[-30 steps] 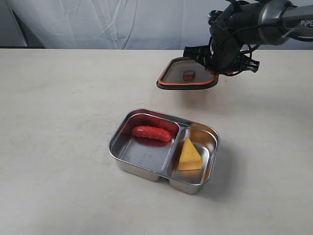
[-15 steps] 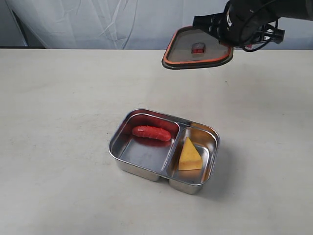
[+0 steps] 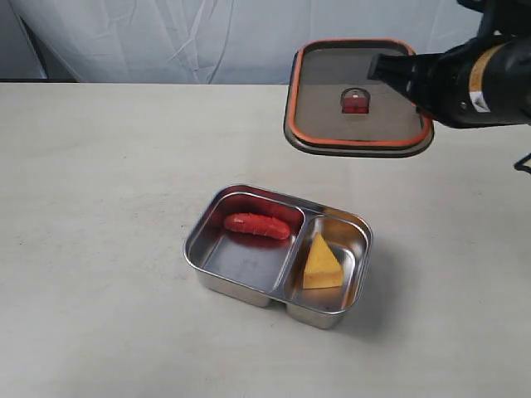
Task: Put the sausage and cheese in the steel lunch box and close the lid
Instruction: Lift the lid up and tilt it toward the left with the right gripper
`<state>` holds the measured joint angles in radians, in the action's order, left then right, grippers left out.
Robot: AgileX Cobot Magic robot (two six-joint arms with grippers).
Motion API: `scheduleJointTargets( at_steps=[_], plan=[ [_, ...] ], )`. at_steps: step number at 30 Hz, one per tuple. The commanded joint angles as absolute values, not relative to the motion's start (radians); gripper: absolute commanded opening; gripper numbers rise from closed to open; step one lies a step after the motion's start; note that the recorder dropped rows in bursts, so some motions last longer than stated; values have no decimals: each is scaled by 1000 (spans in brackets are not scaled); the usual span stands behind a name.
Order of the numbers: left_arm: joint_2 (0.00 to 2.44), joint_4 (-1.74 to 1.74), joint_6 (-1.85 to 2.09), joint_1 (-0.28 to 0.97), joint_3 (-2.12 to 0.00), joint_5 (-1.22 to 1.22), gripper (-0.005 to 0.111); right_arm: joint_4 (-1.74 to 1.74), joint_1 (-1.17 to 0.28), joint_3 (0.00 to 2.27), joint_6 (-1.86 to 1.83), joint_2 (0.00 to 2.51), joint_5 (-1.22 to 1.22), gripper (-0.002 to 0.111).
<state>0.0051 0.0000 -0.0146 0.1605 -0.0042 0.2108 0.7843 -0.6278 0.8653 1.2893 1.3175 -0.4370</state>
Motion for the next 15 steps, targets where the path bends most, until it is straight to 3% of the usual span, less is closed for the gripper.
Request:
scheduleJointTargets(
  at_steps=[1, 15],
  plan=[
    [0, 0, -15, 159, 0, 202, 0, 802, -629, 800, 1296, 1191, -366, 0],
    [0, -94, -41, 161, 0, 130, 0, 802, -630, 501, 1291, 905, -170, 0]
  ],
)
